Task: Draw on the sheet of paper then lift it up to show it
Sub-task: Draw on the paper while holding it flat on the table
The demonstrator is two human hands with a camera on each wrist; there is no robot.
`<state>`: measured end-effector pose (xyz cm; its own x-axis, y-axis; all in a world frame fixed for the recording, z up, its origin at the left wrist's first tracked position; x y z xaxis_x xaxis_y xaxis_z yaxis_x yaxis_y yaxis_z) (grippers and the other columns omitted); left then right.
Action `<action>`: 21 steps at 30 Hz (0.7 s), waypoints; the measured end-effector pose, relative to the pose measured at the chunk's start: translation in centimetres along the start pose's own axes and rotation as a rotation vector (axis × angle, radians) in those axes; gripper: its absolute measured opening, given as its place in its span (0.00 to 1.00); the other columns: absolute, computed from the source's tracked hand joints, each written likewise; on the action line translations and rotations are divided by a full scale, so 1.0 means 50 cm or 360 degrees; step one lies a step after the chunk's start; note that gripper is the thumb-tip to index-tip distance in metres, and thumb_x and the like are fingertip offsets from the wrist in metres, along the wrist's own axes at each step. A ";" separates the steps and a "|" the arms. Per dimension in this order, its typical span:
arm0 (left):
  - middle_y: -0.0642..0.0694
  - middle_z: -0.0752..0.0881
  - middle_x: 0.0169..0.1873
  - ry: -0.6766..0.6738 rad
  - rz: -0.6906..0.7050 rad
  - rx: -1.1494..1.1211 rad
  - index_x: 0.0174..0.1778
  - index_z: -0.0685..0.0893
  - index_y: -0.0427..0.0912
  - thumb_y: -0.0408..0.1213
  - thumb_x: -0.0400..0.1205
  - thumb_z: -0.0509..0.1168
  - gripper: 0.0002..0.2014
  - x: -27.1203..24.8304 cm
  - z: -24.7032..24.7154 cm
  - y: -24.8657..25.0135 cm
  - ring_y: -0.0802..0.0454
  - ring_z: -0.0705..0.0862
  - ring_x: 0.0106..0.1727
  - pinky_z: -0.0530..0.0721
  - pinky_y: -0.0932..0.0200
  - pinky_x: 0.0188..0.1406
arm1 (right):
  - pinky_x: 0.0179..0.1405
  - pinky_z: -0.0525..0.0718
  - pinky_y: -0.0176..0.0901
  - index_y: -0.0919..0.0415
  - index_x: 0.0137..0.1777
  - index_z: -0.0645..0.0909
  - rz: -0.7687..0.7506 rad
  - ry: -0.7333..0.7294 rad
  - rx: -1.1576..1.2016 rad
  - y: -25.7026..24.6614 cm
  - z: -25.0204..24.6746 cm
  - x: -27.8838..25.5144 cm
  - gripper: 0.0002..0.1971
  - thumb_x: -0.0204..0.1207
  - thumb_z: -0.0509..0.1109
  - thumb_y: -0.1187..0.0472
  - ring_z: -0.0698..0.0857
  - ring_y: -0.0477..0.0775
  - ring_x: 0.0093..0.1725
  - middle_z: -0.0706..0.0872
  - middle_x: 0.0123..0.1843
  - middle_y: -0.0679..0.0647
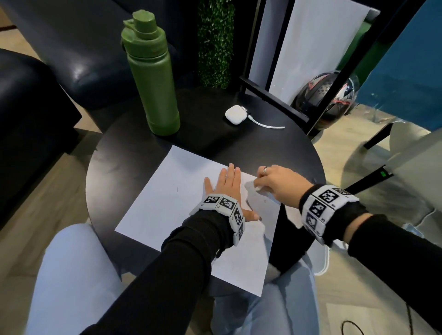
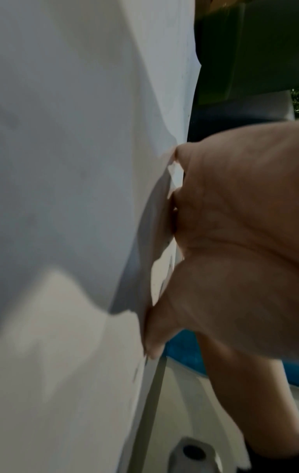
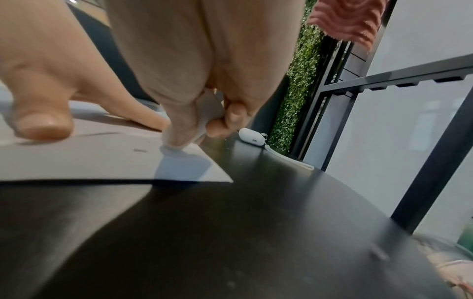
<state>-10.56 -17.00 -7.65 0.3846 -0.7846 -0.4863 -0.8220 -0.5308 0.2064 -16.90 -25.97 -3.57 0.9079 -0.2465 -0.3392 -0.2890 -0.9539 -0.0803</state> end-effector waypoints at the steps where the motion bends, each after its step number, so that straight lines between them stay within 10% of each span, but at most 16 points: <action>1: 0.46 0.32 0.82 0.0001 0.0001 -0.0004 0.81 0.31 0.41 0.70 0.69 0.65 0.62 0.000 0.002 0.000 0.48 0.36 0.83 0.43 0.32 0.78 | 0.51 0.81 0.51 0.57 0.55 0.84 0.0005 -0.0085 -0.0050 0.007 0.003 -0.014 0.11 0.81 0.61 0.57 0.79 0.61 0.57 0.78 0.60 0.55; 9: 0.46 0.32 0.82 0.0013 0.0000 0.0018 0.81 0.31 0.41 0.71 0.68 0.64 0.63 -0.001 -0.003 0.003 0.48 0.35 0.83 0.43 0.32 0.78 | 0.44 0.78 0.47 0.61 0.55 0.84 0.0158 0.0217 0.0046 -0.022 -0.022 0.034 0.11 0.80 0.61 0.67 0.80 0.62 0.55 0.77 0.62 0.57; 16: 0.47 0.31 0.82 0.0000 -0.0007 -0.0019 0.81 0.31 0.41 0.70 0.70 0.64 0.61 -0.002 -0.003 0.001 0.48 0.36 0.83 0.43 0.33 0.78 | 0.47 0.74 0.45 0.60 0.54 0.85 0.0221 -0.0085 0.0115 0.020 0.014 -0.047 0.11 0.80 0.62 0.60 0.80 0.62 0.56 0.78 0.57 0.57; 21: 0.45 0.33 0.82 -0.0001 -0.0079 -0.0077 0.82 0.32 0.40 0.68 0.74 0.61 0.57 -0.016 -0.005 -0.004 0.48 0.38 0.84 0.48 0.36 0.79 | 0.31 0.72 0.23 0.57 0.47 0.86 0.0804 0.0711 0.1230 0.062 0.001 -0.095 0.06 0.78 0.67 0.60 0.80 0.35 0.29 0.83 0.35 0.51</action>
<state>-10.58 -16.35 -7.08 0.4241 -0.7569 -0.4972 -0.7806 -0.5839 0.2230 -22.12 -27.73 -2.25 0.6103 -0.7808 -0.1336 -0.6422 -0.3890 -0.6605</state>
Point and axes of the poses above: each hand's wrist, its own x-axis towards the middle knuckle, its own z-axis out of the palm, y = z × x, the point moved 6 cm from there along x, towards the middle knuckle
